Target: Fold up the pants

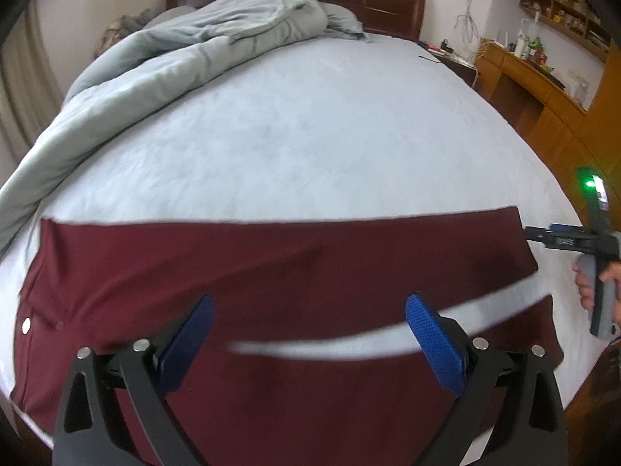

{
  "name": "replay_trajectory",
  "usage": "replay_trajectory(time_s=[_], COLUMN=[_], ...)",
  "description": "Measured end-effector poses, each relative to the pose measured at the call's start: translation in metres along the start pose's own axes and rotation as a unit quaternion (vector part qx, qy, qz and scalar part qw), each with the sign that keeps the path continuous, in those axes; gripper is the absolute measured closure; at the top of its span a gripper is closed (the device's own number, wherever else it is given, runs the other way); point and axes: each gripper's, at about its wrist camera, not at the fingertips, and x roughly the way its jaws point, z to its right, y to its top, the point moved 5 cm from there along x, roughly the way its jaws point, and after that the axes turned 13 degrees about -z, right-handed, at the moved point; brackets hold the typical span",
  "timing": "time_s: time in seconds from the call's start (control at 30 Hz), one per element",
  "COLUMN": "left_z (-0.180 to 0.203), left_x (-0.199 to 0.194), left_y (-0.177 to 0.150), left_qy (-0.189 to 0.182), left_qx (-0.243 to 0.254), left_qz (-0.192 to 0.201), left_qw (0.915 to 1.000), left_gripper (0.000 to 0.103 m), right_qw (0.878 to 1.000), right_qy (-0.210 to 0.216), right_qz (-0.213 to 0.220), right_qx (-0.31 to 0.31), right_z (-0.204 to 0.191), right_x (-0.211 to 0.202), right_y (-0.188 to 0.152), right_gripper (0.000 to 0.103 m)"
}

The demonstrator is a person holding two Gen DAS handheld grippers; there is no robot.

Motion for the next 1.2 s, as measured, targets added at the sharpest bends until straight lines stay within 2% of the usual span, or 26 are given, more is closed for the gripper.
replay_trajectory(time_s=[0.13, 0.33, 0.4, 0.47, 0.53, 0.67, 0.77, 0.87, 1.0, 1.2], left_z=[0.020, 0.045, 0.051, 0.056, 0.060, 0.073, 0.085, 0.100, 0.121, 0.140], left_x=[0.025, 0.055, 0.062, 0.069, 0.074, 0.087, 0.104, 0.118, 0.136, 0.151], left_y=[0.029, 0.057, 0.063, 0.070, 0.075, 0.084, 0.092, 0.099, 0.109, 0.110], left_qy=[-0.013, -0.019, -0.019, -0.020, -0.029, -0.057, -0.083, -0.117, -0.169, -0.269], left_qx=[0.013, 0.057, 0.072, 0.086, 0.098, 0.140, 0.188, 0.252, 0.313, 0.334], left_qz=[-0.011, -0.025, -0.030, -0.033, -0.036, -0.043, -0.060, -0.072, -0.118, -0.221], left_qw=[0.9998, 0.9979, 0.9968, 0.9955, 0.9941, 0.9875, 0.9768, 0.9580, 0.9271, 0.8760], left_gripper=[0.004, 0.004, 0.004, 0.004, 0.004, 0.004, 0.004, 0.004, 0.004, 0.004], right_qw=[0.999, 0.996, 0.996, 0.993, 0.993, 0.985, 0.977, 0.970, 0.964, 0.961], right_qy=[0.035, 0.076, 0.081, 0.107, 0.095, 0.162, 0.196, 0.212, 0.220, 0.222], right_qz=[-0.025, -0.032, -0.027, -0.032, -0.028, 0.002, 0.033, 0.056, 0.076, 0.086], right_qx=[-0.015, -0.019, -0.032, -0.050, -0.056, -0.059, -0.079, -0.104, -0.131, -0.139], right_z=[0.012, 0.017, 0.015, 0.009, 0.010, 0.016, 0.016, 0.013, 0.000, -0.005], right_x=[0.030, 0.050, 0.049, 0.047, 0.041, 0.008, -0.026, -0.057, -0.086, -0.101], right_y=[0.029, 0.040, 0.042, 0.043, 0.043, 0.037, 0.028, 0.016, 0.013, 0.012], right_gripper=[0.003, 0.005, 0.023, 0.058, 0.079, 0.081, 0.081, 0.081, 0.081, 0.081])
